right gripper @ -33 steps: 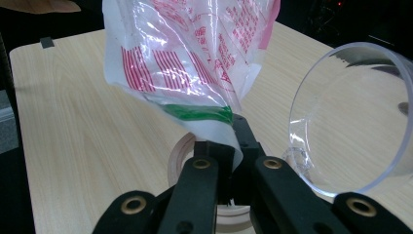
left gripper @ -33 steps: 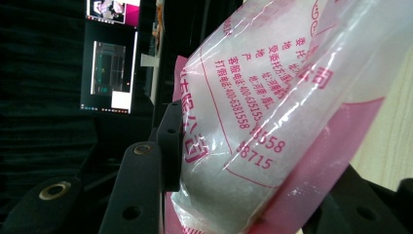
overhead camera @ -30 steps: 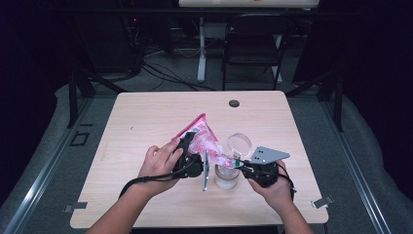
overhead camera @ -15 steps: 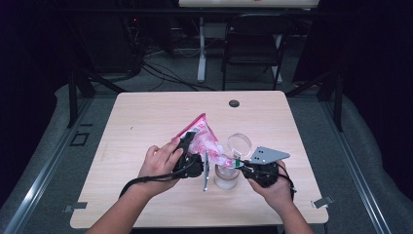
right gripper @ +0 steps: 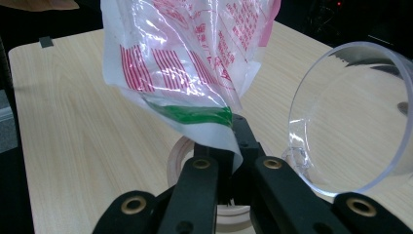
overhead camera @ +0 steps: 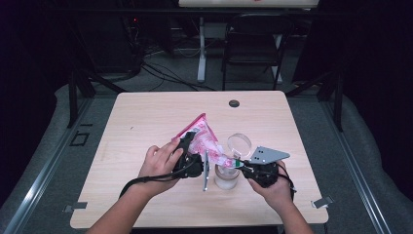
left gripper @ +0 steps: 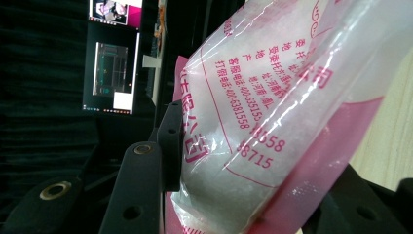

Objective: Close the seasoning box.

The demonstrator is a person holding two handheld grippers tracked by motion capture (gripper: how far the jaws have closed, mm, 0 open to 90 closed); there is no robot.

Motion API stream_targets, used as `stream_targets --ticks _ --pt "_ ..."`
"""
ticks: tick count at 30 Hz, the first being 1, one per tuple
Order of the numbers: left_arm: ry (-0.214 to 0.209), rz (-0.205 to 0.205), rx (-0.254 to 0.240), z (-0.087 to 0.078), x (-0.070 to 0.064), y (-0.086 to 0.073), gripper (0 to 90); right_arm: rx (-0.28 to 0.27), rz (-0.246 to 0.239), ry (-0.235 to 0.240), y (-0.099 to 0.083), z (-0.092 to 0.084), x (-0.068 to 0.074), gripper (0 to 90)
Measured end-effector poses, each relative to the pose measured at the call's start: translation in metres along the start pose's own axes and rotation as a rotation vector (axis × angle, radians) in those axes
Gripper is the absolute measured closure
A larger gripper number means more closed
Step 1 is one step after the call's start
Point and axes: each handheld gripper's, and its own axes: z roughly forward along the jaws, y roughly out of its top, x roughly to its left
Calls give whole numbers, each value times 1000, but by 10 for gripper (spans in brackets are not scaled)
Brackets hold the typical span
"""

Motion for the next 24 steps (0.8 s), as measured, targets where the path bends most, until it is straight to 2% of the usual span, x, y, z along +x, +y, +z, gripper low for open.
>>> stream_targets --ticks 24 --pt "5 4 -4 -1 0 0 603 2 -4 -1 0 1 0 900"
